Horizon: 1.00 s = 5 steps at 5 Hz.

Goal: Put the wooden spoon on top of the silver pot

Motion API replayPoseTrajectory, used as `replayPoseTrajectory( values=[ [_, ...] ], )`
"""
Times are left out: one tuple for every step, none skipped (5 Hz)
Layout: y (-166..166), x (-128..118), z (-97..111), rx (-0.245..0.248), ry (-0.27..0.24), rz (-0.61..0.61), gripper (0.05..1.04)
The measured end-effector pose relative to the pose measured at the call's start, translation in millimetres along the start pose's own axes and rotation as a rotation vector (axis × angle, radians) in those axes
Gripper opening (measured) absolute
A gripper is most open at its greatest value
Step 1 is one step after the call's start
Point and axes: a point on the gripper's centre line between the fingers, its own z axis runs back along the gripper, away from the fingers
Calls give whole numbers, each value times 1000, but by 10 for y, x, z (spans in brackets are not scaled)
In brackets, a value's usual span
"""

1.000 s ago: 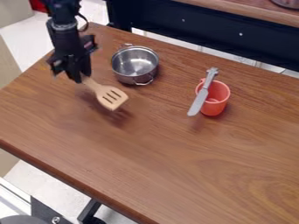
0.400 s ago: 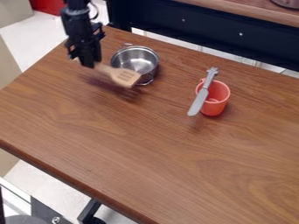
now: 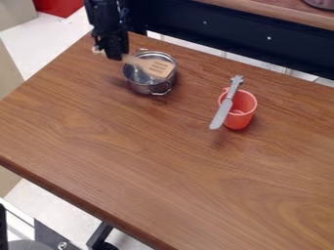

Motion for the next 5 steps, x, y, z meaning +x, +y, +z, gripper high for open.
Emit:
replayPoseTrajectory(
  values=[
    [-56,-95,-133,1,-15,85,247],
    [-123,-172,-150,-21,-38,119,247],
    [-125,-213,-193,-28,-31,115,247],
    [-130,-223,-221,-38,-30,121,247],
    [-116,-226,-242,-36,-25,126,303]
  ],
)
